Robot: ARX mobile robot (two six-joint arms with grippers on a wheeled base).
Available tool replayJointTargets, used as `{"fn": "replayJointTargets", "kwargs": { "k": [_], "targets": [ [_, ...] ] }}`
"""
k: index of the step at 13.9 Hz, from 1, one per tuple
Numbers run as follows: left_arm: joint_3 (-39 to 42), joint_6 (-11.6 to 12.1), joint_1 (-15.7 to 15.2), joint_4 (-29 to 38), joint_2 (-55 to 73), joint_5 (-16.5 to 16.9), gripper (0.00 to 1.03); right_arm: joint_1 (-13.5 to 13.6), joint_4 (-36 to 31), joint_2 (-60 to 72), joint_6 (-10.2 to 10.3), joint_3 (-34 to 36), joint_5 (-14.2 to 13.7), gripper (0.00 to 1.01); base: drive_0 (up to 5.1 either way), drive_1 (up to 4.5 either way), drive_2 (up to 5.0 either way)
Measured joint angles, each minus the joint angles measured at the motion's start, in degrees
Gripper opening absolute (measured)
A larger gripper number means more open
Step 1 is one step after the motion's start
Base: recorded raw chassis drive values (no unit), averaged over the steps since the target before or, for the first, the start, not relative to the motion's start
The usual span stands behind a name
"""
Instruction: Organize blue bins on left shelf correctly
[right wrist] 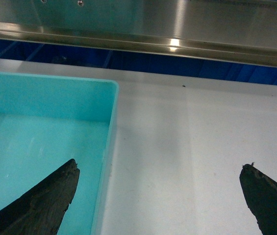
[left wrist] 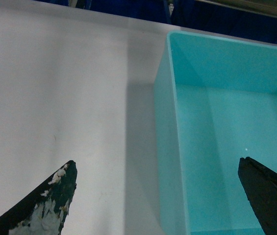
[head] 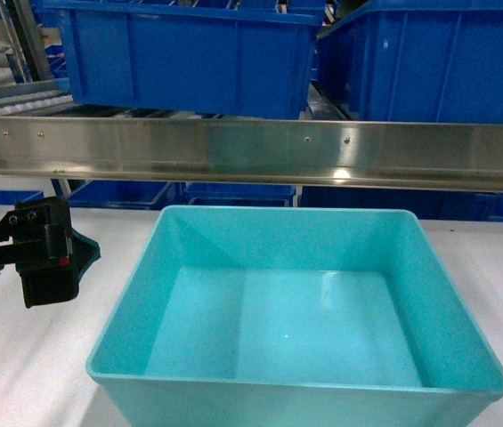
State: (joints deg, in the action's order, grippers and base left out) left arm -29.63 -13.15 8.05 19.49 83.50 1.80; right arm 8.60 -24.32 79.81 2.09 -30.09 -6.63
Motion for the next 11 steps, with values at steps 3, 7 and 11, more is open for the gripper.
{"fn": "replayJointTargets", "kwargs": {
  "k": [3,7,11],
  "targets": [
    [-4.39,0.09,1.73,-5.05,5.31,-0.52,0.98,1.25,0.04,5.75,-0.17,-3.56,-0.74,0.98,0.0,0.0,0.0],
    [-9.31,3.72,4.61,-9.09,7.67,-2.03,0.98,2.36,2.6,9.35,-0.66,-5.55,-1.05,0.98,0.0,0.0,0.0],
    [-9.79,4.55,6.05,-7.5,14.32,-3.5,0.98,5.27,5.09,18.91,-2.12,-5.97,-1.53,0.98,0.0,0.0,0.0]
  ]
}}
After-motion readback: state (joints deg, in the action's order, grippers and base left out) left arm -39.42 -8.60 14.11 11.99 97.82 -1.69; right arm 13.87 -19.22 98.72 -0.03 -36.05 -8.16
